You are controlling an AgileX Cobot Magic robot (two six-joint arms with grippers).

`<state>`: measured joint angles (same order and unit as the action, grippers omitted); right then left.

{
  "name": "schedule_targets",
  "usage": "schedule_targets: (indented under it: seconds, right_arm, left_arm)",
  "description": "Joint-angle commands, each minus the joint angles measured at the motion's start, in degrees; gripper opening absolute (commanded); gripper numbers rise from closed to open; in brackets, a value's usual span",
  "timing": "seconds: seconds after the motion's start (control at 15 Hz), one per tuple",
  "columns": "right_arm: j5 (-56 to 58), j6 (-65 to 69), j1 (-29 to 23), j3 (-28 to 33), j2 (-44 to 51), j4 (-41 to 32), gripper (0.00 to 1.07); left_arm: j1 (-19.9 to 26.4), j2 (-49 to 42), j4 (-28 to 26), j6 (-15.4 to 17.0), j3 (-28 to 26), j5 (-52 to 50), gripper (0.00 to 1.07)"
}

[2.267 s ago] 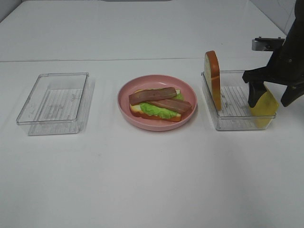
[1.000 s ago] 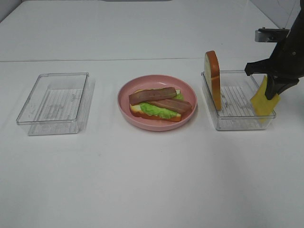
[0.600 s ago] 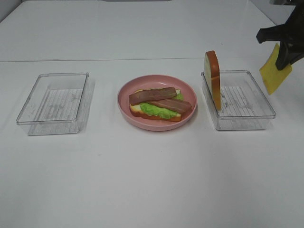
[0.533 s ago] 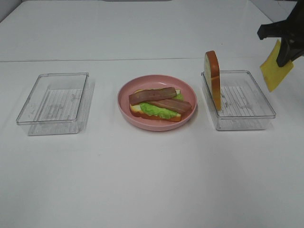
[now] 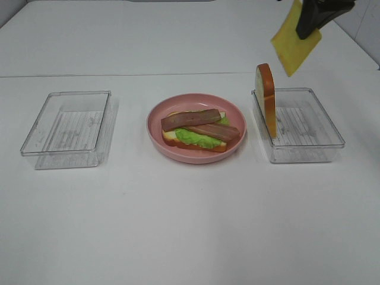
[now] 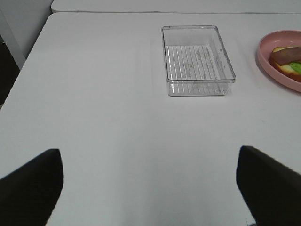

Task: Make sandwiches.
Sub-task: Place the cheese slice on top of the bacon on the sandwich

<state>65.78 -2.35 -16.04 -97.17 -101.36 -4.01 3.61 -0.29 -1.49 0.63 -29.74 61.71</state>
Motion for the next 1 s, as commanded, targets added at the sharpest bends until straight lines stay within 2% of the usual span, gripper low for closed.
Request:
schedule_targets:
  seconds: [0.07,0.13,0.47,0.67,1.0]
  right_arm:
    - [-0.40,1.09,-4.07,-0.40,0.23,0.46,0.00]
    - [-3.09,1.89,-8.94,-0.40,-0.52,0.11,0.00]
    - [-8.82,2.35,-15.24,-0.40,-6.88,-1.15,0.00]
    - [-12.83,1.95,-15.81,-0.40,-12.49,-4.41,0.00]
    - [-16.84,1.83,-15.81,-0.40,-18.16,-5.67,0.00]
  left_arm:
    - [0.00,-0.97,-0.40,-0.11,0.06,-0.23,0.91]
    - [0.00,-0.97,-0.40,-0.11,0.06,-0.23,0.91]
    - [0.00,-0.97,-0.40,-0.11,0.06,-0.23,0.91]
    - [0.00,-0.97,-0.40,-0.11,0.06,-0.23,0.91]
    - [0.00,-0.97,-0.40,-0.11,0.06,-0.23,0.91]
